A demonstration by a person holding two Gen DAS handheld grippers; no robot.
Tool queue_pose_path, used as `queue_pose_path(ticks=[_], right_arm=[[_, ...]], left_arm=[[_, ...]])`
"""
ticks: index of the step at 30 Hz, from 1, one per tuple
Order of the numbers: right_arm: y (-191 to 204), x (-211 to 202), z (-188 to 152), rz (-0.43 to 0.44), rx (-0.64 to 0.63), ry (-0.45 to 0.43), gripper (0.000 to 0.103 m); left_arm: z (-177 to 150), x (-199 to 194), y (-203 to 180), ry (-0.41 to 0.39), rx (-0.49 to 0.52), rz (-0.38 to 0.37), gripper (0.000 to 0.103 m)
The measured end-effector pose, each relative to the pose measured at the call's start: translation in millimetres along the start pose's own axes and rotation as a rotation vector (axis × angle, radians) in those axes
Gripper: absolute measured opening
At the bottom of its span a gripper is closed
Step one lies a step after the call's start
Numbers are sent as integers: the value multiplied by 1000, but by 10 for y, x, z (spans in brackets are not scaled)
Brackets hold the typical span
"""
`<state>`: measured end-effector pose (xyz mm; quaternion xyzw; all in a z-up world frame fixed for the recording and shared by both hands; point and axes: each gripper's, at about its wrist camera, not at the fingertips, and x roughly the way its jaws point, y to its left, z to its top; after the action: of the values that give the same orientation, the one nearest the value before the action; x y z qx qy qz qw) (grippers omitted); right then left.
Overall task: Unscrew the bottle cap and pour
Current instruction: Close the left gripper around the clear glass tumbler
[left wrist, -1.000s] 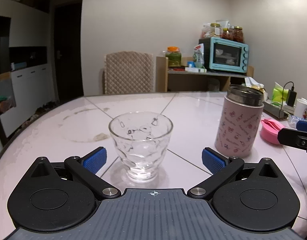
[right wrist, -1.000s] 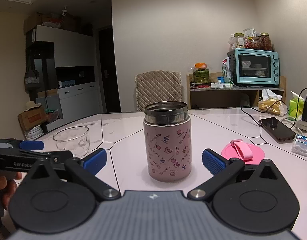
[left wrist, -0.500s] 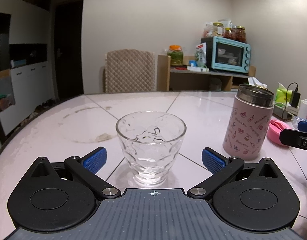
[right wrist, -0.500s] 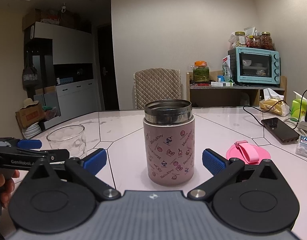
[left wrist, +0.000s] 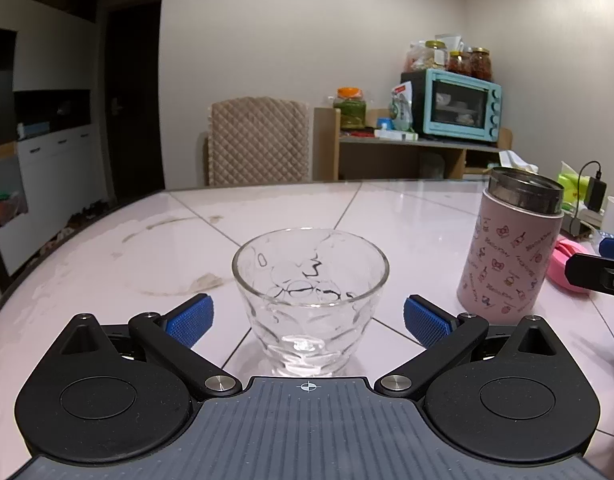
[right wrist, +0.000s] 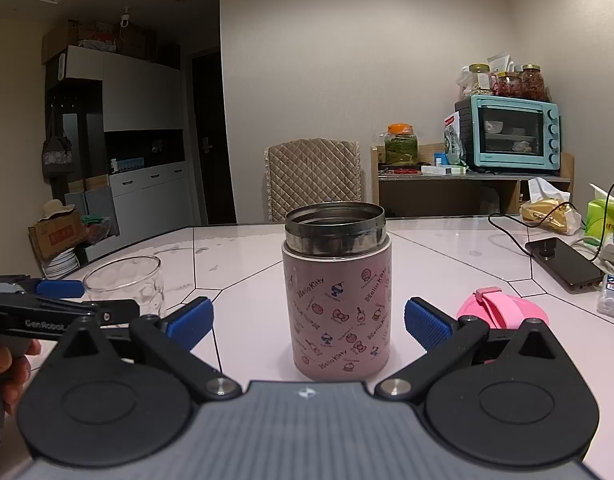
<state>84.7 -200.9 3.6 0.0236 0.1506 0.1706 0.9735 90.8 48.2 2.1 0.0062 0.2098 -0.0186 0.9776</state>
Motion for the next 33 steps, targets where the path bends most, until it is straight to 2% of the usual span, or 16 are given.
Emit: queue_pose_path(ticks=[33], right_arm=[[-11,268,-15,-21,8,11,103]], left_arm=[[53,319,84,-5,-6,-35,103]])
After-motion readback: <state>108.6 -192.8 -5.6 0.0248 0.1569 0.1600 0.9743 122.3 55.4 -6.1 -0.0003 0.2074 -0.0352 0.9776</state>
